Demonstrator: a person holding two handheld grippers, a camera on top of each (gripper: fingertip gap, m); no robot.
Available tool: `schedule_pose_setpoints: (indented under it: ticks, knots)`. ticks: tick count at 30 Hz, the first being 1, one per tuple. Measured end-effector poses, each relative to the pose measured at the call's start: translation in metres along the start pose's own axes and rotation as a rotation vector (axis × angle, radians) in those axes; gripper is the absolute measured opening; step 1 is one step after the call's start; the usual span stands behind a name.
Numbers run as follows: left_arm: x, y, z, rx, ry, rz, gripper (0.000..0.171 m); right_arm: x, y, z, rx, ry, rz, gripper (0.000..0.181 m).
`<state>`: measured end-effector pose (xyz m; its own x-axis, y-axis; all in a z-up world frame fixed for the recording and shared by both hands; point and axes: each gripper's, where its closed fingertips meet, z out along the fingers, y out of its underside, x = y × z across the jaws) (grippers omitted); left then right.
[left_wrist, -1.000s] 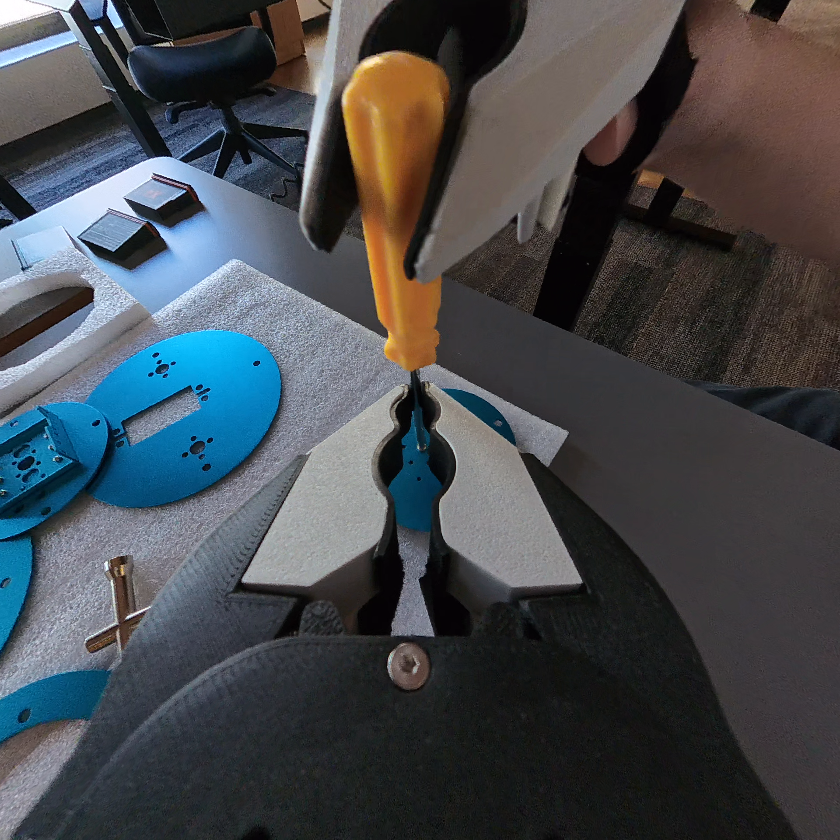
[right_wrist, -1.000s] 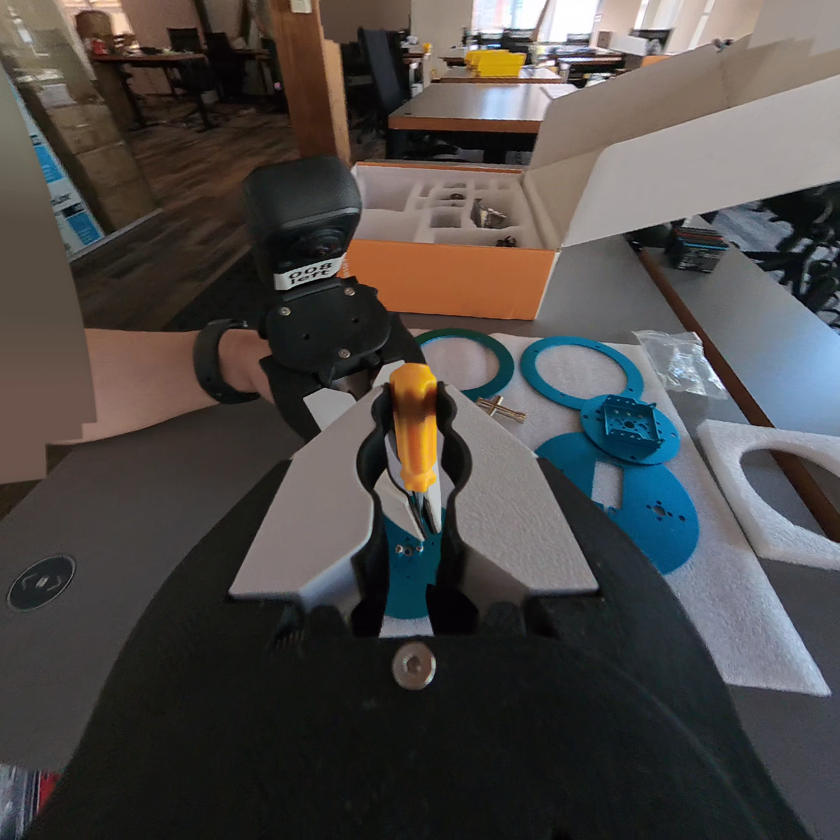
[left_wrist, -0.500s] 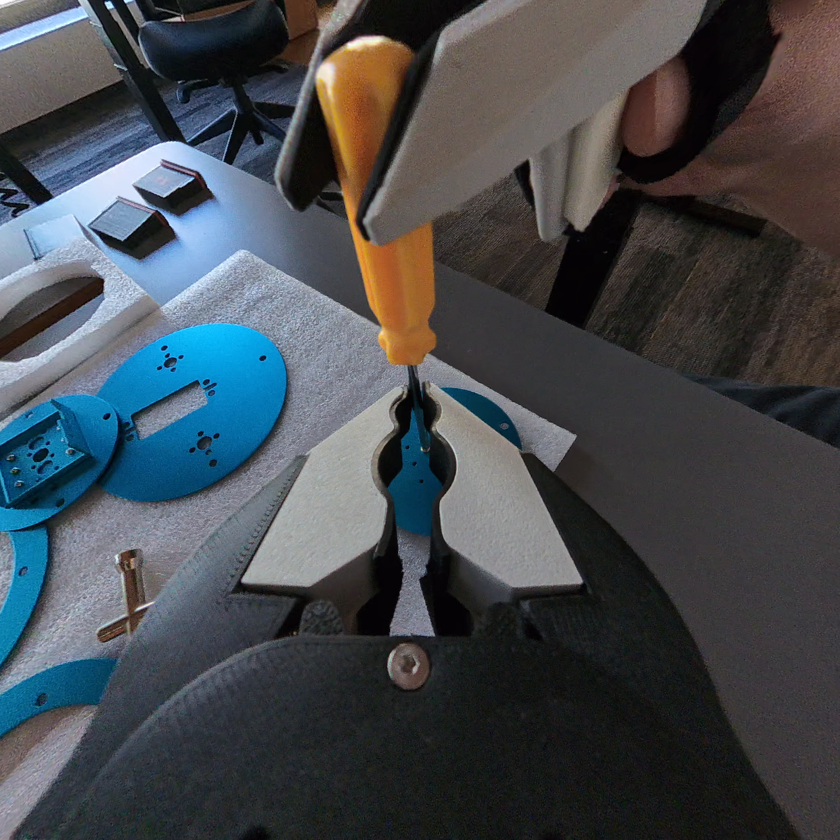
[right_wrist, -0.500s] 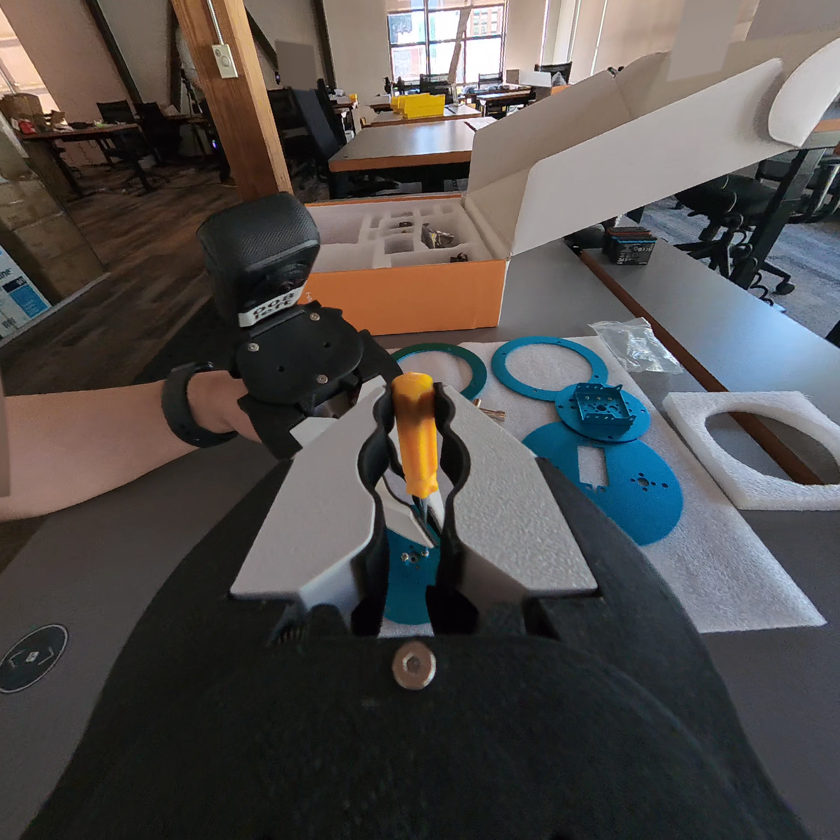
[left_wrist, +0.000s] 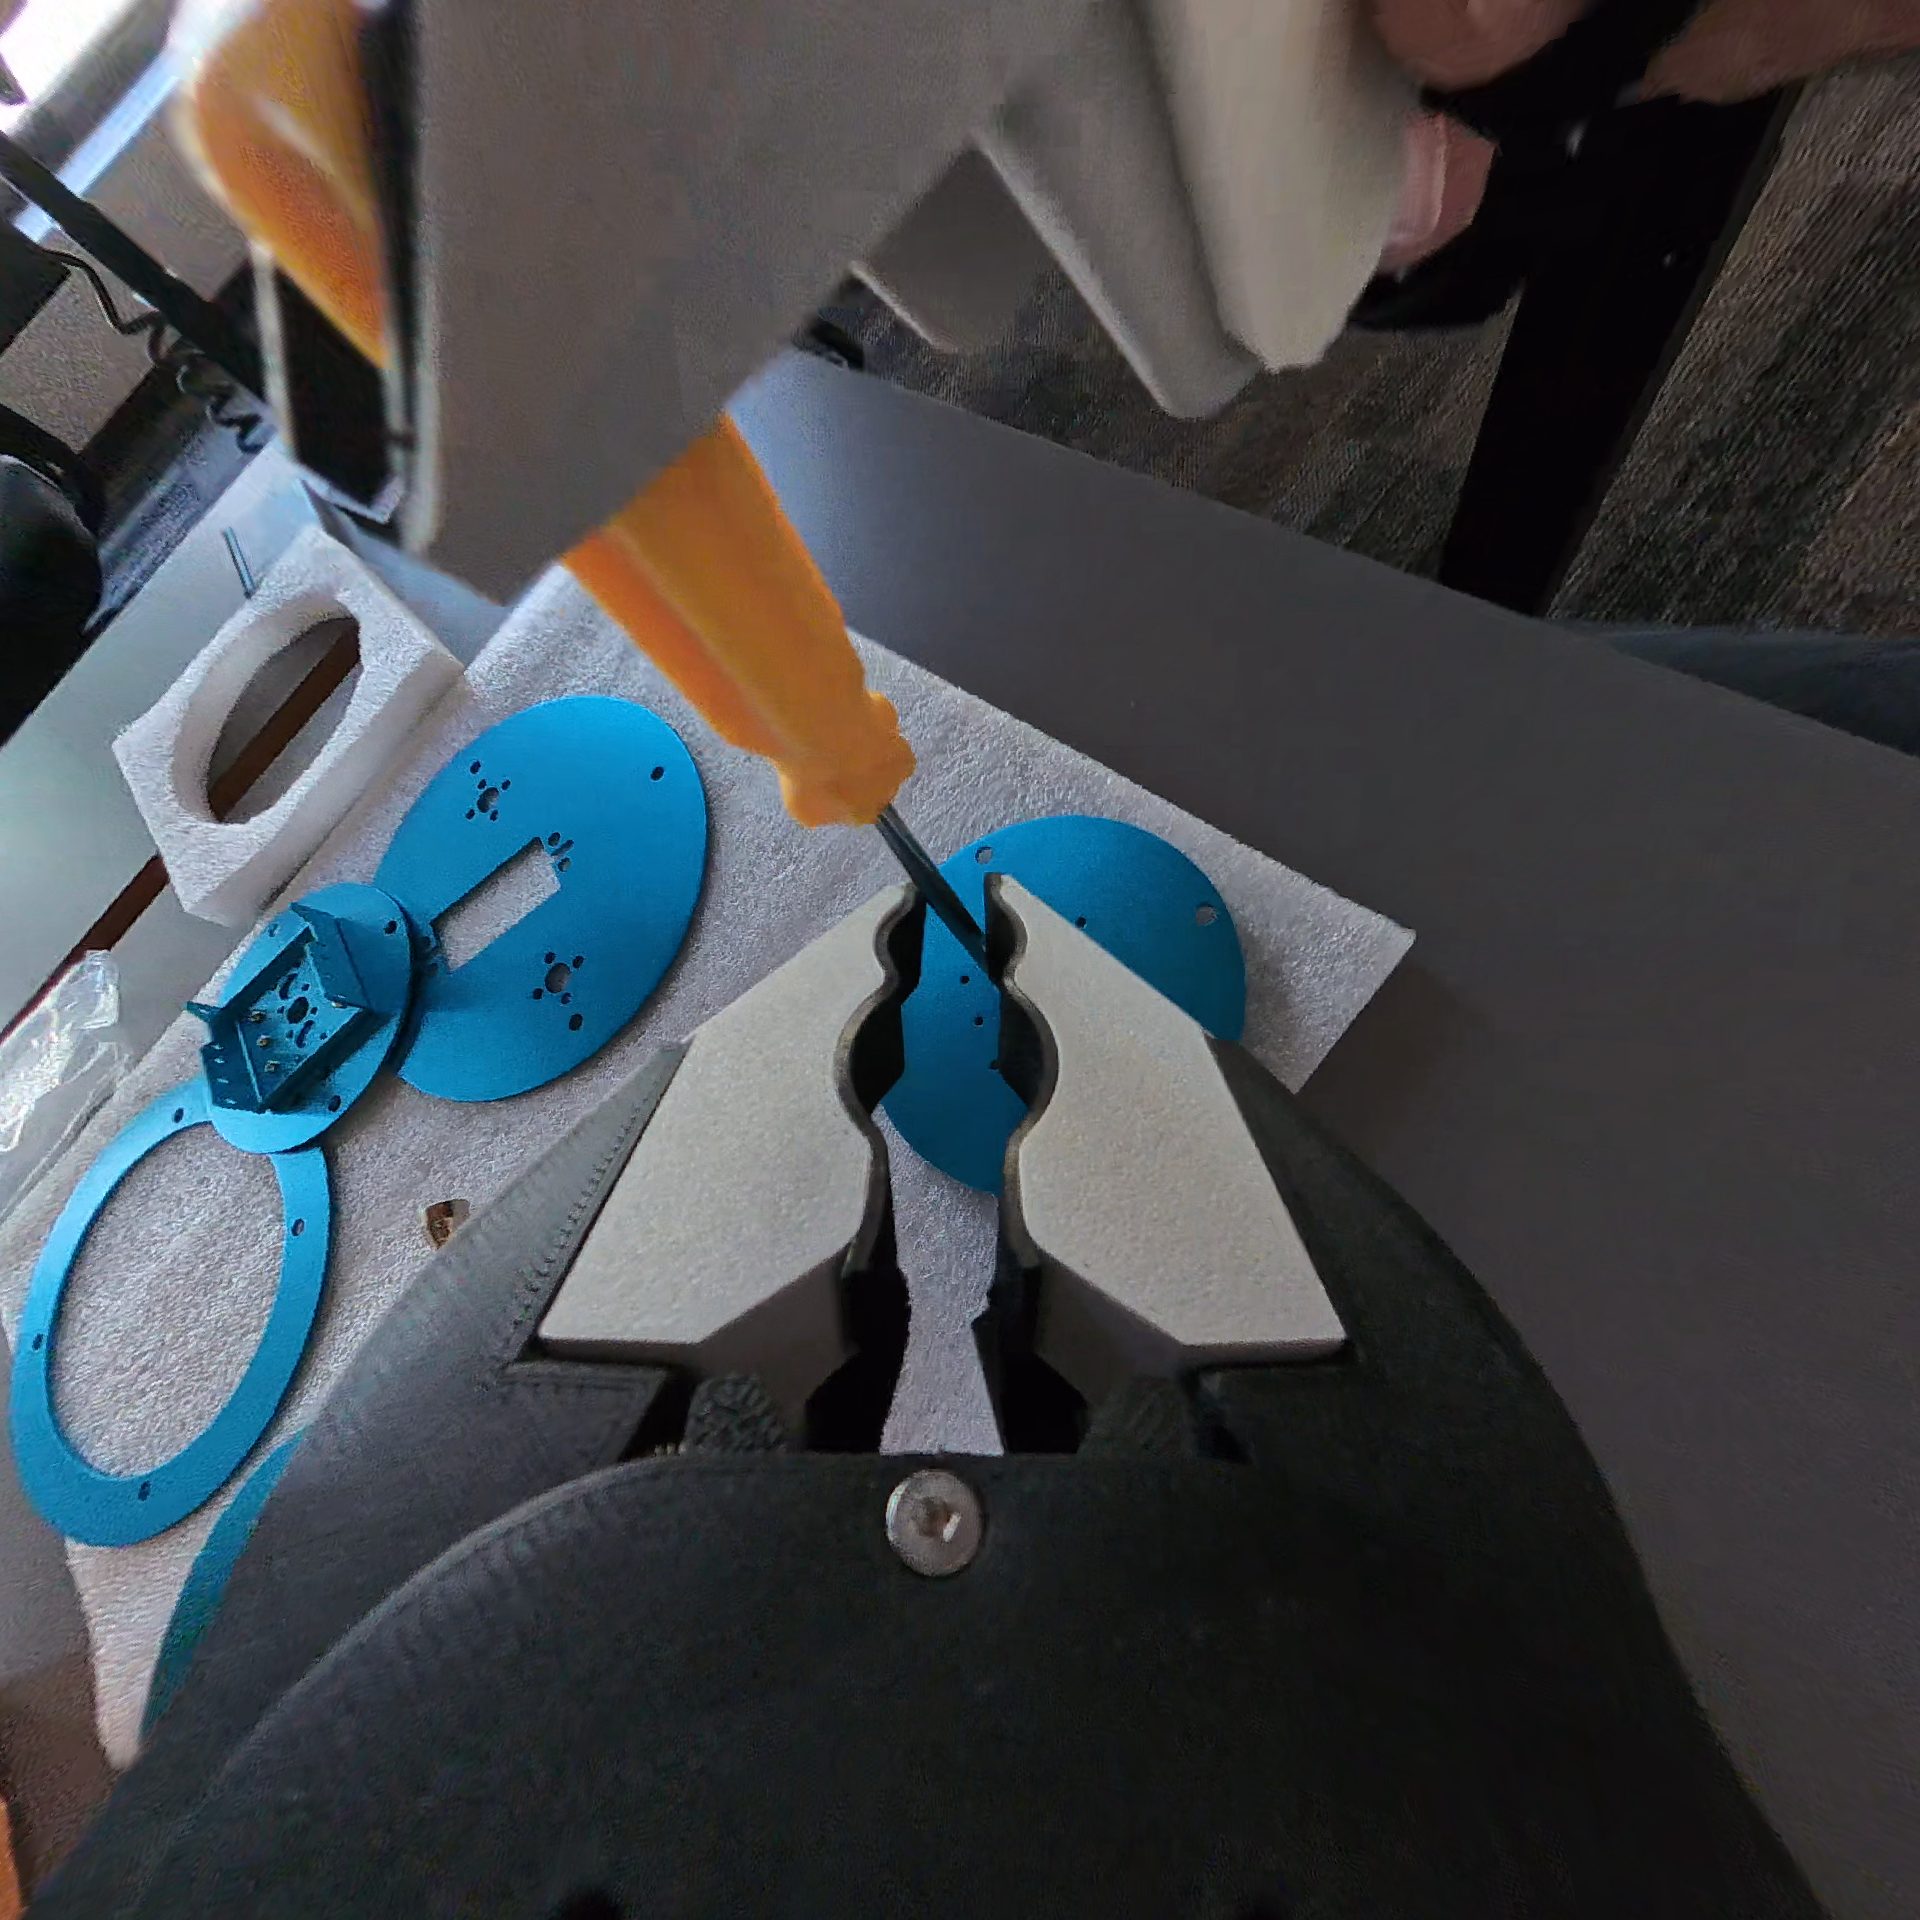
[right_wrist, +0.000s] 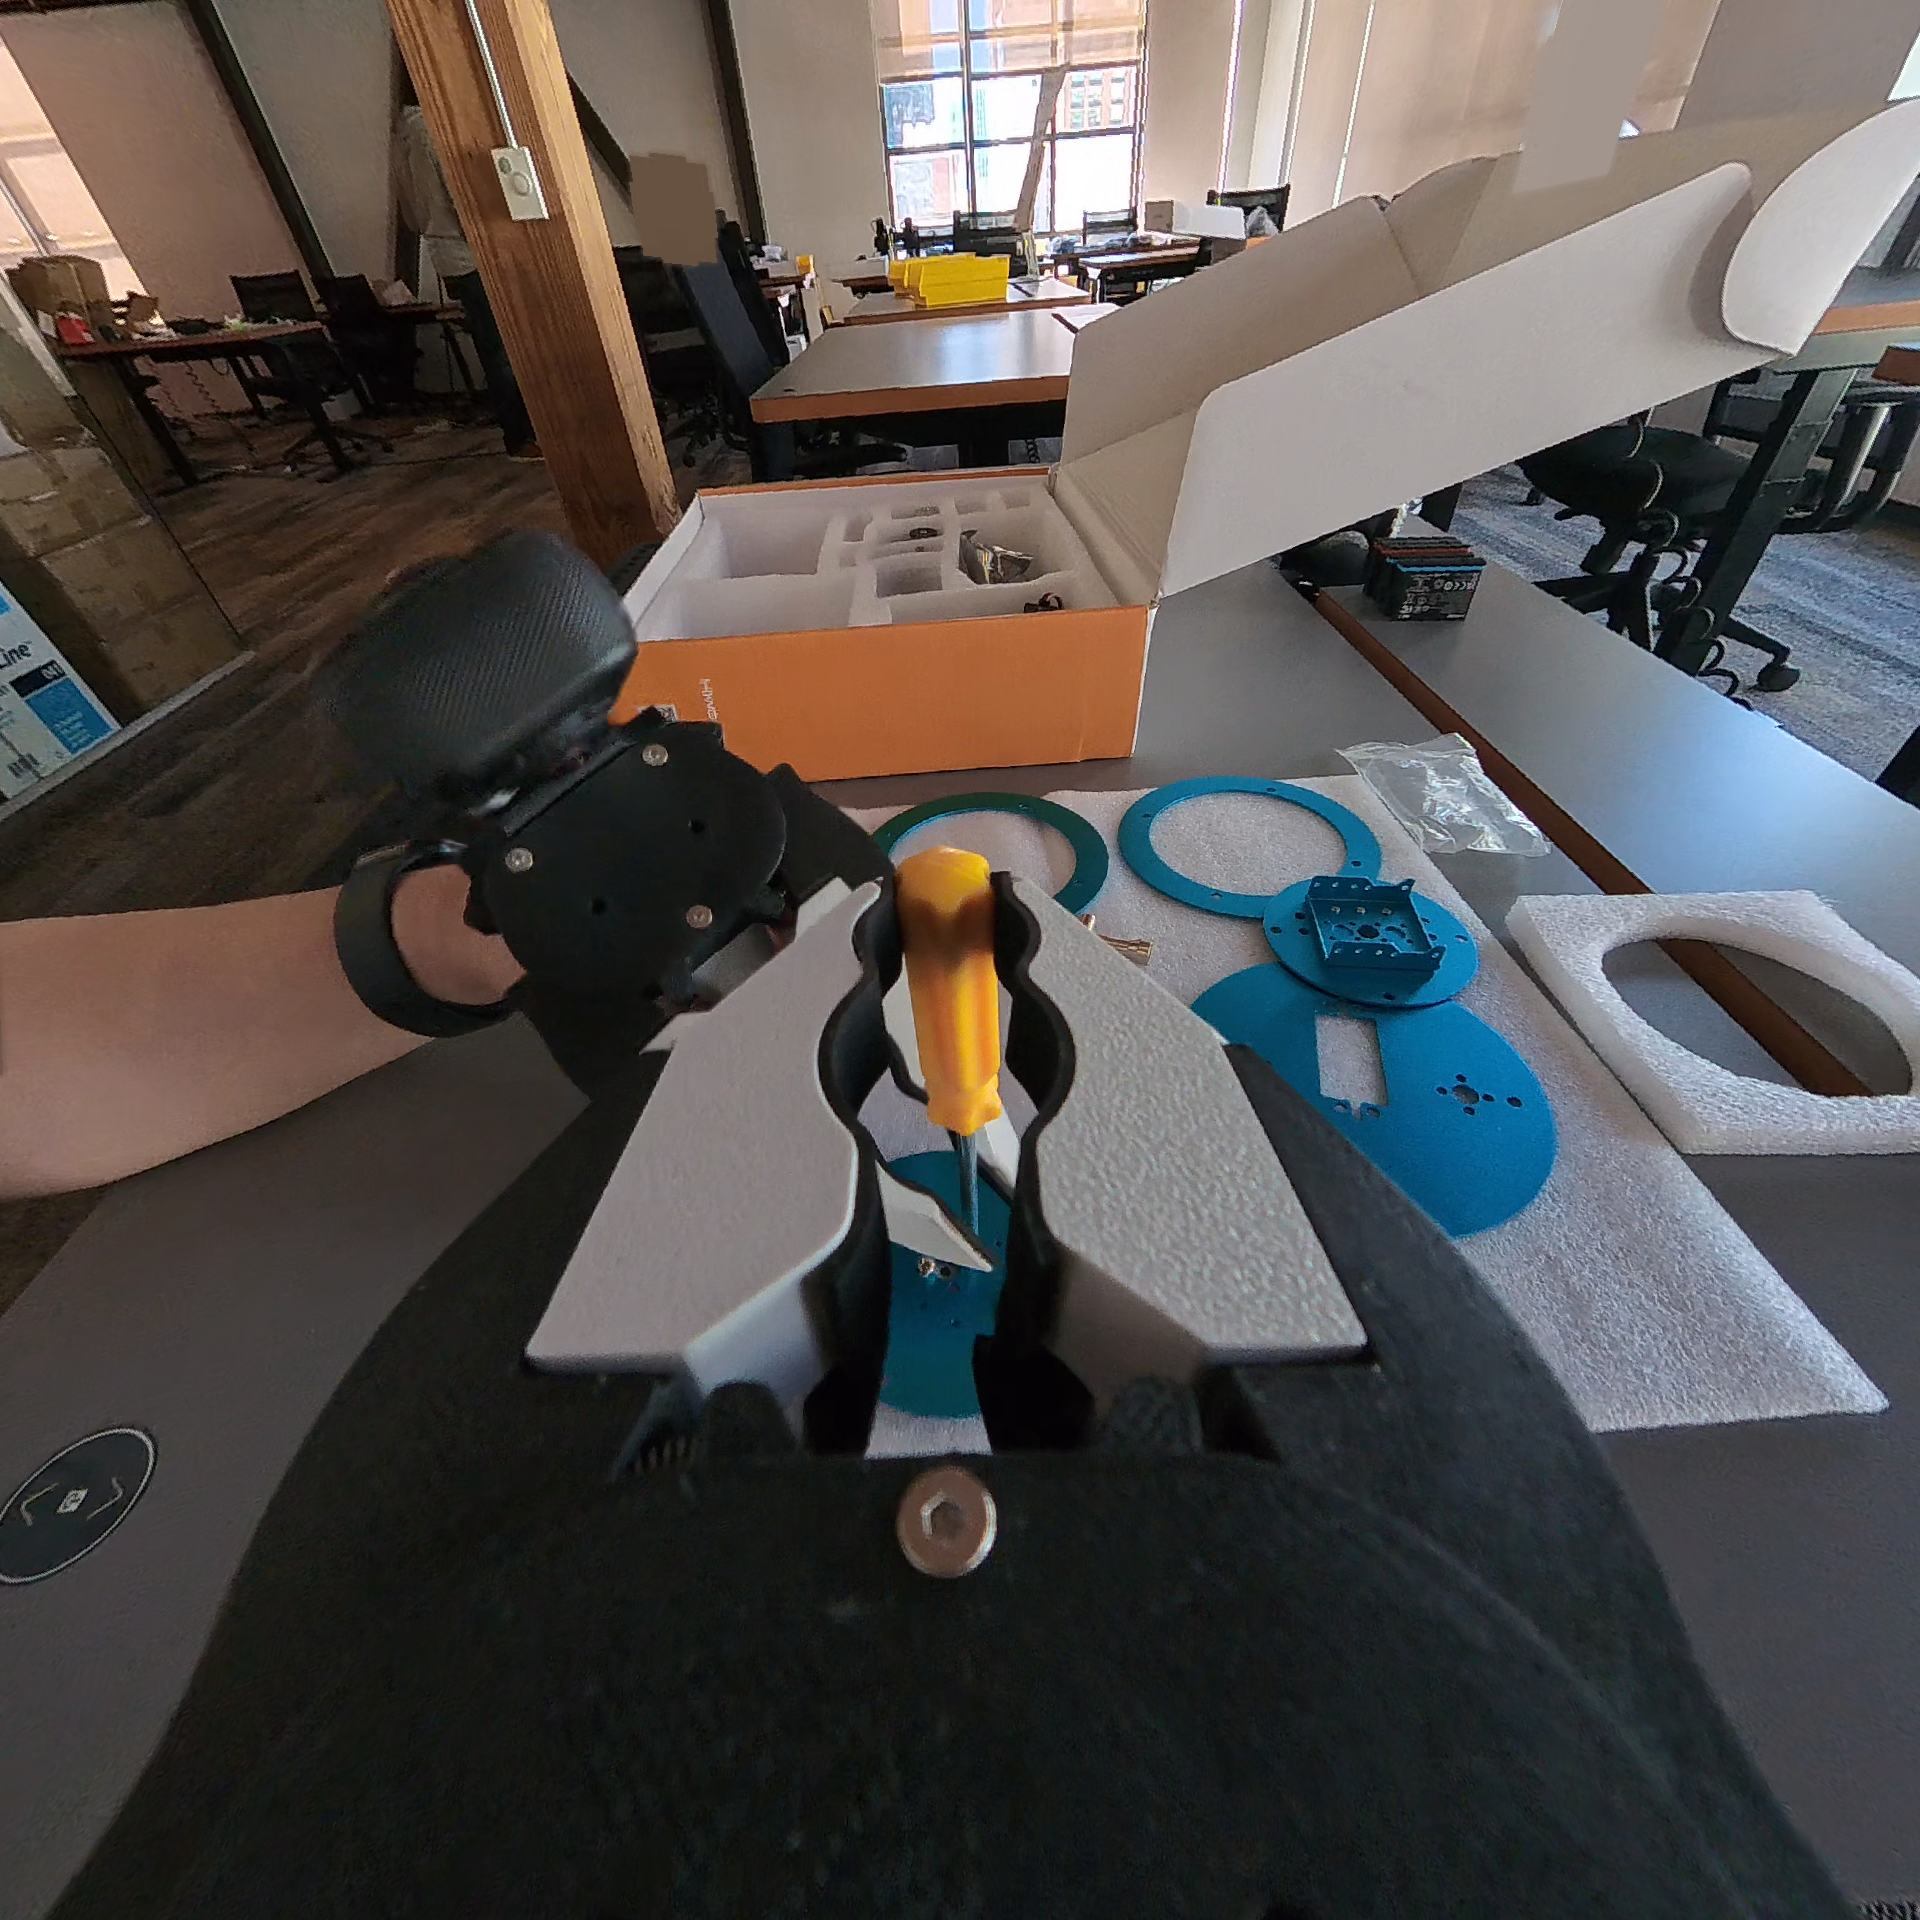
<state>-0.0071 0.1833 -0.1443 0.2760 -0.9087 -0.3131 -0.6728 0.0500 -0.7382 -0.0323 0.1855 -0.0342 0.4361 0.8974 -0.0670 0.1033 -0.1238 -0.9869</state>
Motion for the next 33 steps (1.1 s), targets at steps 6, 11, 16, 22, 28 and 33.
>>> schedule_pose_setpoints:
  ticks: [6, 11, 16, 22, 28, 33]
  knots:
    - [-0.006, -0.028, -0.019, 0.236, 0.148, -0.269, 0.008, 0.007, 0.000, 0.002, -0.029, 0.096, -0.023, 0.016]
    - [-0.008, -0.031, -0.018, 0.279, 0.188, -0.298, 0.003, 0.011, 0.000, 0.000, 0.019, 0.219, 0.026, 0.016]
    - [-0.006, -0.028, -0.022, 0.283, 0.187, -0.238, 0.002, -0.002, 0.004, 0.005, -0.029, 0.043, -0.017, 0.022]
    - [-0.008, -0.027, -0.022, 0.287, 0.188, -0.252, 0.002, -0.003, 0.003, 0.007, -0.100, -0.134, -0.035, 0.017]
    - [-0.013, -0.026, -0.019, 0.287, 0.187, -0.300, 0.003, 0.009, 0.003, 0.011, -0.019, 0.147, 0.063, 0.017]
    - [-0.010, -0.025, -0.022, 0.287, 0.199, -0.275, 0.003, -0.001, 0.000, 0.013, 0.010, 0.182, 0.006, 0.017]
